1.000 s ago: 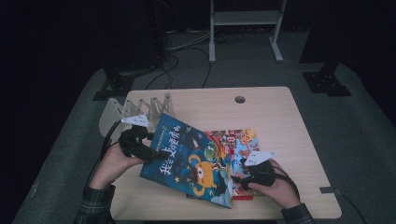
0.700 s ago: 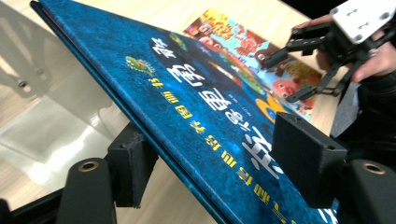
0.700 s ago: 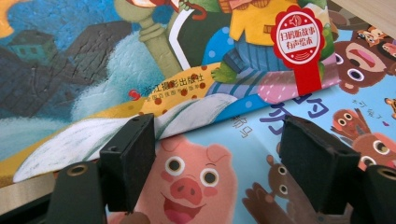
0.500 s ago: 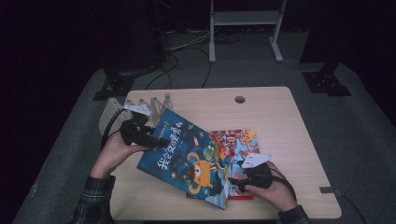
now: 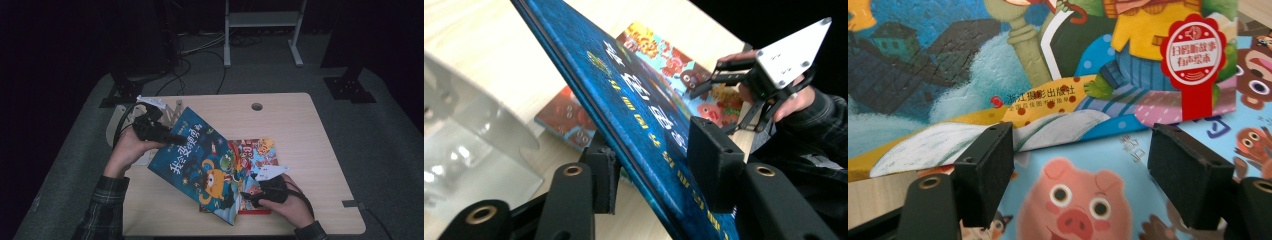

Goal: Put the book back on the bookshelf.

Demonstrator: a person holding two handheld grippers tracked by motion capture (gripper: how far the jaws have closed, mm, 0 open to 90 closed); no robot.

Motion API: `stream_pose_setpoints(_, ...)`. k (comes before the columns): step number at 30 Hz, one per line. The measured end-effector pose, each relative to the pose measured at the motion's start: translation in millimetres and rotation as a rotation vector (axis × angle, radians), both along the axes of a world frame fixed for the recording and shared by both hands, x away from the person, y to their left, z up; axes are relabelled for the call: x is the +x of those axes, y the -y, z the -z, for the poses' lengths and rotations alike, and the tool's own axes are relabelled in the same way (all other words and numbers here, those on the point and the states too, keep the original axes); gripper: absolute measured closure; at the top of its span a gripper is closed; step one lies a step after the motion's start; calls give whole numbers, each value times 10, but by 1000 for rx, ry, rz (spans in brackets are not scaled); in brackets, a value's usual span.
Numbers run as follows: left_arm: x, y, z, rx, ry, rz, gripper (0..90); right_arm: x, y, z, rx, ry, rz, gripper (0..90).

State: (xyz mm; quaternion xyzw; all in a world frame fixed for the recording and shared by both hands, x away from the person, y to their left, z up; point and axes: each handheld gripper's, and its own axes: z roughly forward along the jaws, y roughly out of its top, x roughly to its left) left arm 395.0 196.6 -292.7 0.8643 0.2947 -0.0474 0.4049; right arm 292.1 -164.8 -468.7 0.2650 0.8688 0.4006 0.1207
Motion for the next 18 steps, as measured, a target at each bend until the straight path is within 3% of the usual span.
stream_pose_setpoints(6, 114, 103, -147, 21, -1, 45, 624, -12, -91, -4, -1, 4, 3, 246)
stream_pose_setpoints(12, 222, 251, -298, 64, -32, 84, 660, 14, -128, 4, 8, 6, -2, 251)
stream_pose_setpoints(14, 241, 298, -340, 72, -39, 98, 668, 48, -84, -5, 5, 24, 24, 260)
stream_pose_setpoints(18, 267, 358, -436, 84, -35, 103, 692, 143, 57, -18, 45, 7, 83, 265)
